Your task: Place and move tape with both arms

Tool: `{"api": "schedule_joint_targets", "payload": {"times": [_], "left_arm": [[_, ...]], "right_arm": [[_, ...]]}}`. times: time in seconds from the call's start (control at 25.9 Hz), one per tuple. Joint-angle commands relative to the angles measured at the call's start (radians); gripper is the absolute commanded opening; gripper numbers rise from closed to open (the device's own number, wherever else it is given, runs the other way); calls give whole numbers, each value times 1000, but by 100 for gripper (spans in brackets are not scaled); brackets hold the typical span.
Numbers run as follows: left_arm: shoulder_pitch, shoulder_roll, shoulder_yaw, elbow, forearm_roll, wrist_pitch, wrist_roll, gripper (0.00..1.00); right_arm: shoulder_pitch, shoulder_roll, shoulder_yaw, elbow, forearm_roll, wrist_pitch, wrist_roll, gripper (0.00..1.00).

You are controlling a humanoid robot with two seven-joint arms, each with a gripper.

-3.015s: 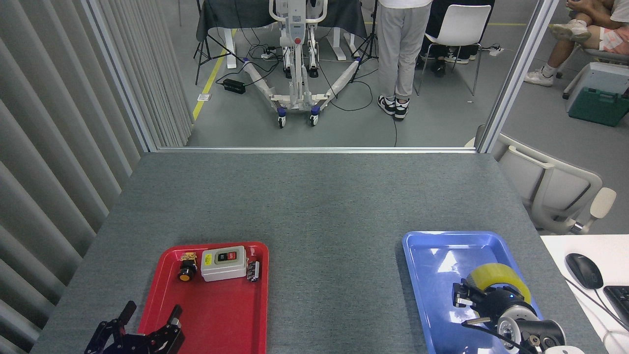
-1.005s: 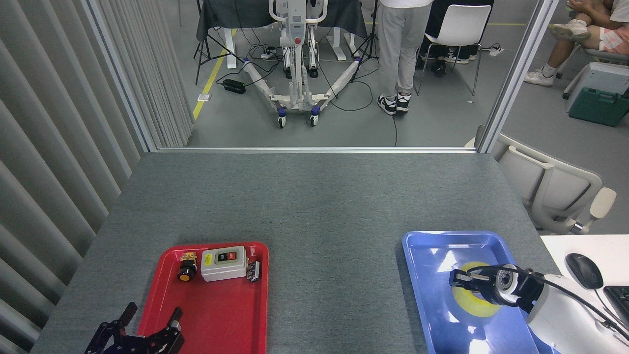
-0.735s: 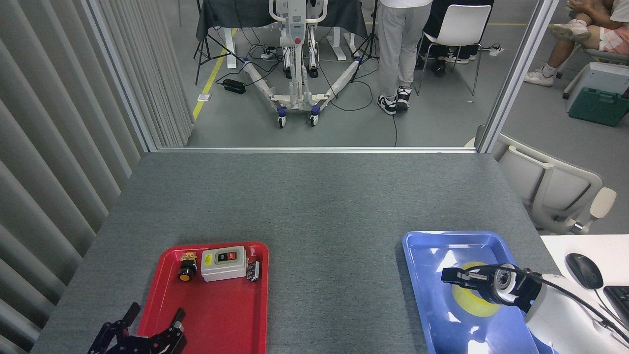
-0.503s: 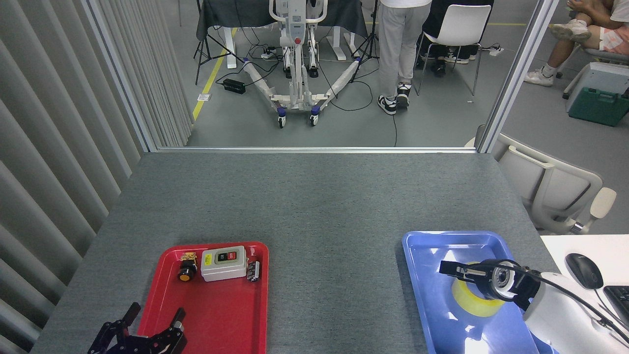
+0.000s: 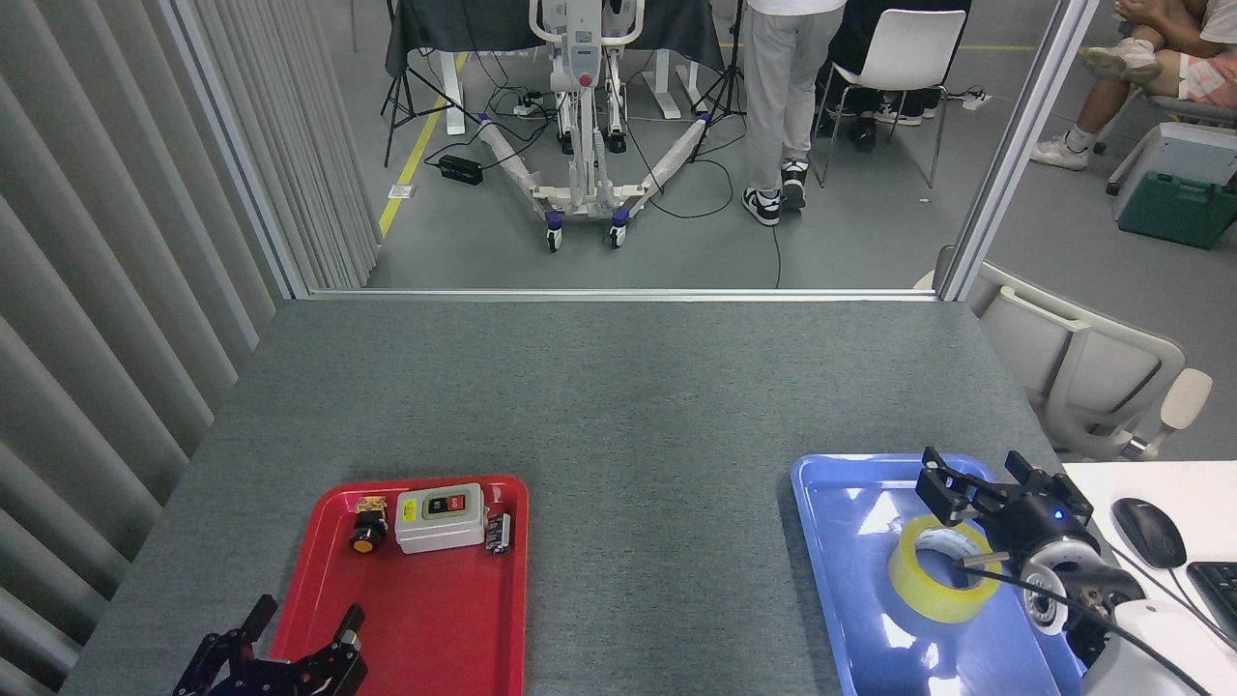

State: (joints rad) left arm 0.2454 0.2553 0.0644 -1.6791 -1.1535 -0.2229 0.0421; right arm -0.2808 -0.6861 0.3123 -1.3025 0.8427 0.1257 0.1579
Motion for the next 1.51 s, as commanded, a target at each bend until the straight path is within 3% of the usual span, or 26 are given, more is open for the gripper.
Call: {"api": "schedule_joint_targets", "payload": {"times": [0.0,0.15,0.27,0.46,0.66,0.85,1.04,1.47], "left_arm": [[0,7,0,1,18,-1,-2,99],[0,9,0,1,18,-1,-2,99],[-1,9,0,2,18,8,-7,99],[-61,-11,0,19,14,19,-28,99],[-80,-93,67,61,-21,14,-27,99],[-80,-110,91,44,-173,28,-4,99],[-80,-123,91,45,-173,36,28,99],[-72,-123,97,61,-169,40,12,99]], "right_arm": [[118,65,-104,-58,128,-23,-123,100],[232,175,-214,-107,289,-29,-279,100],[270,226,-251,-152,314,-23,-291,100],[342,257,-252,-279,328,-1,-290,100],[422,338,-251,-353,444,75,-285,100],[499,346,-252,-397,449,74,-284,100],[558,378,-248,-426,455,74,-285,100],[551,372,-234,-426,458,75,-282,100]]}}
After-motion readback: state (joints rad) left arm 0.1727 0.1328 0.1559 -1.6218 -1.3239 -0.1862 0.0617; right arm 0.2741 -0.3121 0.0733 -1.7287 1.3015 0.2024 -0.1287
